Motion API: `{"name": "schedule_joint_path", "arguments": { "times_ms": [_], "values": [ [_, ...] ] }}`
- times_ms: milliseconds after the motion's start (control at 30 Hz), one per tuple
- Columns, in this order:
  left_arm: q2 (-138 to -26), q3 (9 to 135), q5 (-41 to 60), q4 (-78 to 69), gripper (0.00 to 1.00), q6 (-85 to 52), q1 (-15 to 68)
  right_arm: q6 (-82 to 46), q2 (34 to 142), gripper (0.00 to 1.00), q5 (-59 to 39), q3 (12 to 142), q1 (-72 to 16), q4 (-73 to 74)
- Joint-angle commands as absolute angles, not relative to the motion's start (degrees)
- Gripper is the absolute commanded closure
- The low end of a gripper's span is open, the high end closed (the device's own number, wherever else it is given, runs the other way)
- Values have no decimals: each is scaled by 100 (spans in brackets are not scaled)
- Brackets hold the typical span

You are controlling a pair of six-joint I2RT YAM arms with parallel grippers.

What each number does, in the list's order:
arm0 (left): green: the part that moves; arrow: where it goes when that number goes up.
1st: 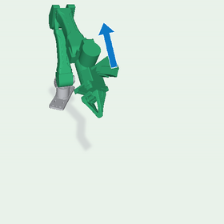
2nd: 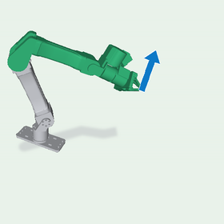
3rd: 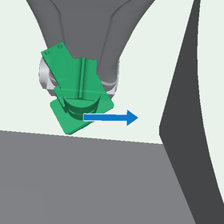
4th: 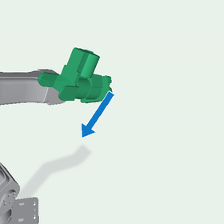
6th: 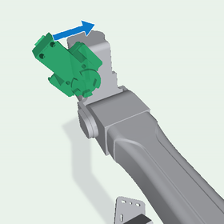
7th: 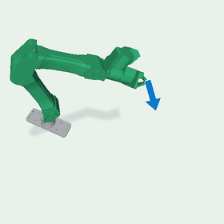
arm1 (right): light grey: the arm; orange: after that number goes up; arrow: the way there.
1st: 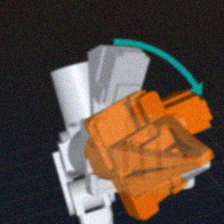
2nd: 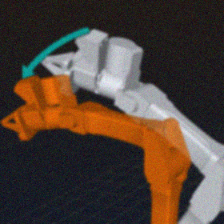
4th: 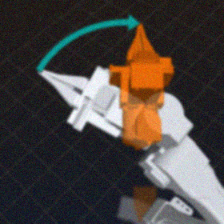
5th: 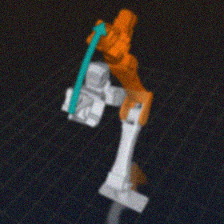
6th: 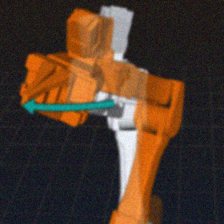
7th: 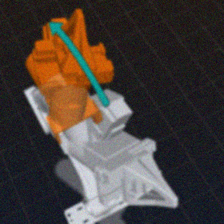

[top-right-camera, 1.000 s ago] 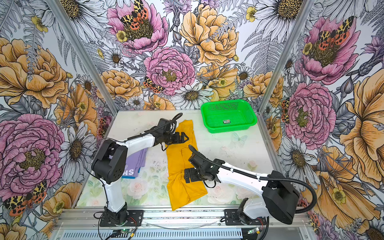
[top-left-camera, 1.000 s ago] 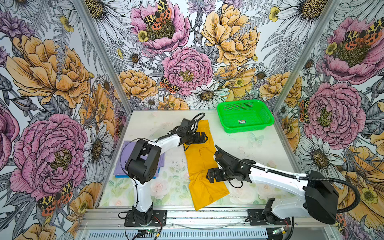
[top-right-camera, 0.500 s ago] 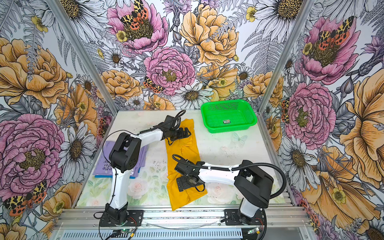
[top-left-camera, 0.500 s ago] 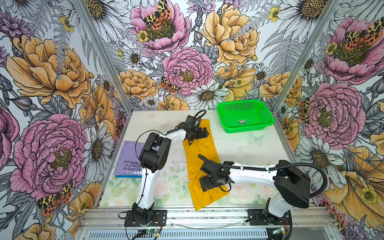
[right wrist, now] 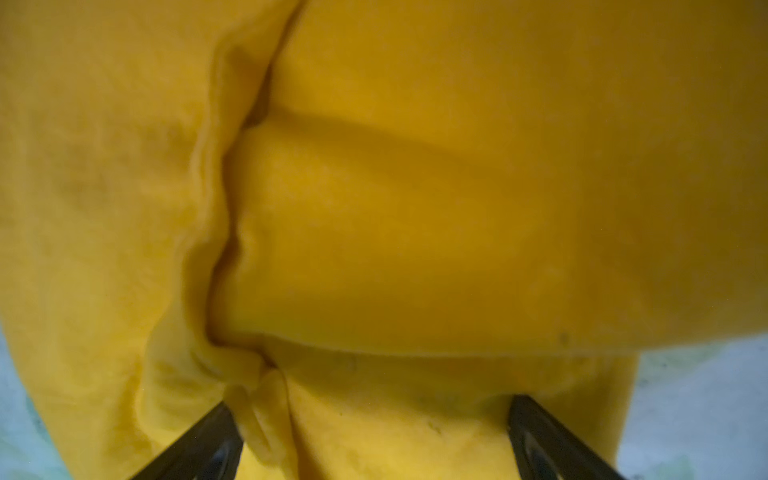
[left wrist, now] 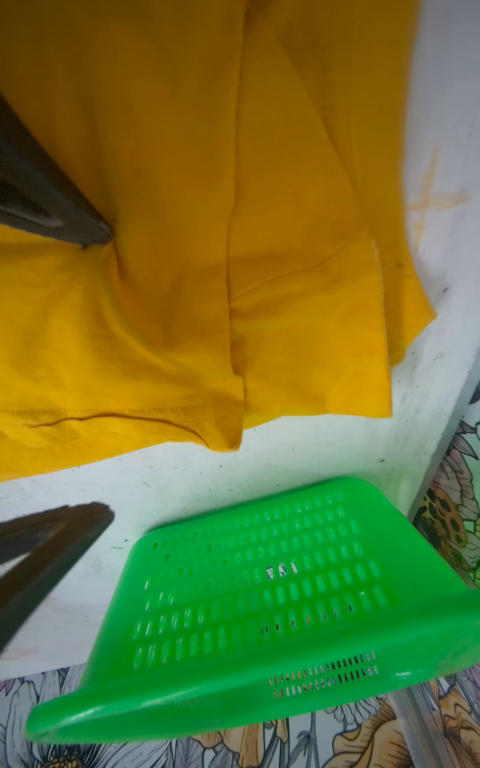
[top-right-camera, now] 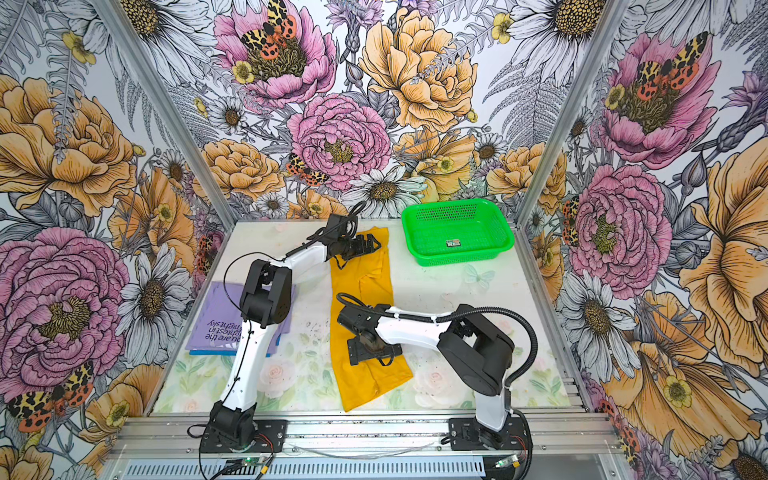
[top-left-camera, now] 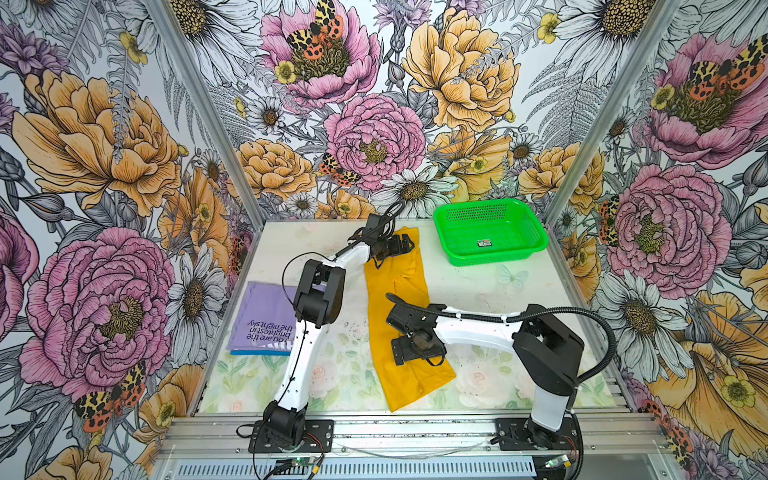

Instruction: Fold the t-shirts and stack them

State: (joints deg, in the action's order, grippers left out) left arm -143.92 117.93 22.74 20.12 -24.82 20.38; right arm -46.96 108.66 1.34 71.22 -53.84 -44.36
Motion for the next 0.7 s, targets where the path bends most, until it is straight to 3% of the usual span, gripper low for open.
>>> {"name": "schedule_joint_path", "arguments": {
  "times_ms": [0,233,667],
  "values": [
    [-15001,12280,2479,2650,1,-2158,1817,-4426,11833,1,248,7442,-4946,-3612],
    [-15277,13199,2960,2795,1,-2042,1559,-4287,12229,0,-87,8127,-4649,-3630],
    [-14997,13238,3234,2795,1,-1820,1618,-4779,11321,1,-498,6527,-5648,-3613]
  ]
}}
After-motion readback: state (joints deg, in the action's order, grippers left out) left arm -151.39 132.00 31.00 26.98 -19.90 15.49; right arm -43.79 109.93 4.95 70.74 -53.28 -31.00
